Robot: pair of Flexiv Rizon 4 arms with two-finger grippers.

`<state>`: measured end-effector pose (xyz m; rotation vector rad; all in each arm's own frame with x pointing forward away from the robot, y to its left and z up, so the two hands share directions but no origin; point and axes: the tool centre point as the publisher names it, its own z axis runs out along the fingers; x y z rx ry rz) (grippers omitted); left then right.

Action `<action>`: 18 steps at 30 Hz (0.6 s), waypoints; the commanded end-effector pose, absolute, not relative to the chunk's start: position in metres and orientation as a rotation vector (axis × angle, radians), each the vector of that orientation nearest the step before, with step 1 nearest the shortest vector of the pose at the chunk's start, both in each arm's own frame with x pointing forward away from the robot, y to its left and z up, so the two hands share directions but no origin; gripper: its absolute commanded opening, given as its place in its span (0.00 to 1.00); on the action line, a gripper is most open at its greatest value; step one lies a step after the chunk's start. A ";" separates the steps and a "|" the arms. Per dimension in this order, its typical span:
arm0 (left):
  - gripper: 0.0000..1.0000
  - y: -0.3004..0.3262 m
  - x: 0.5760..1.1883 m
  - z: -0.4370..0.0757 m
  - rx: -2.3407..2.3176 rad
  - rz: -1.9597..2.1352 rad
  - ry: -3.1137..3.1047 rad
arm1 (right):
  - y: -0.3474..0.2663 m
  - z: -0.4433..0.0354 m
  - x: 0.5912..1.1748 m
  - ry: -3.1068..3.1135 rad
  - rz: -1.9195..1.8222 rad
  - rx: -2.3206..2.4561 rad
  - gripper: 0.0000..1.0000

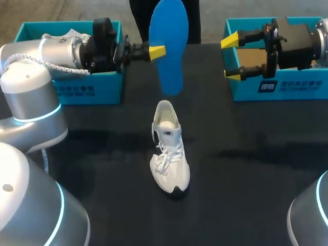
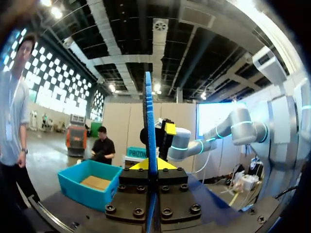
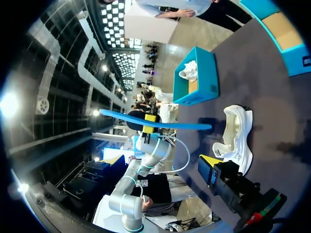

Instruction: Take the shoe out of the shoebox, open the shoe tongue, remove and reinsert the insole, then place the shoe into the shoebox

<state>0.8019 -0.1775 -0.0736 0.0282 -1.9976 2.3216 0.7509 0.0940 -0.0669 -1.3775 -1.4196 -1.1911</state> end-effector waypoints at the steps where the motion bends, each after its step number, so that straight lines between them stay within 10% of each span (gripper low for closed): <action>1: 0.00 -0.176 0.805 -0.071 -0.835 2.793 -2.128 | 0.097 -0.067 0.753 -1.422 -1.187 -1.379 1.00; 18: 0.00 -0.176 0.800 -0.086 -2.107 2.364 -2.224 | 0.097 -0.067 0.753 -1.422 -1.187 -1.379 1.00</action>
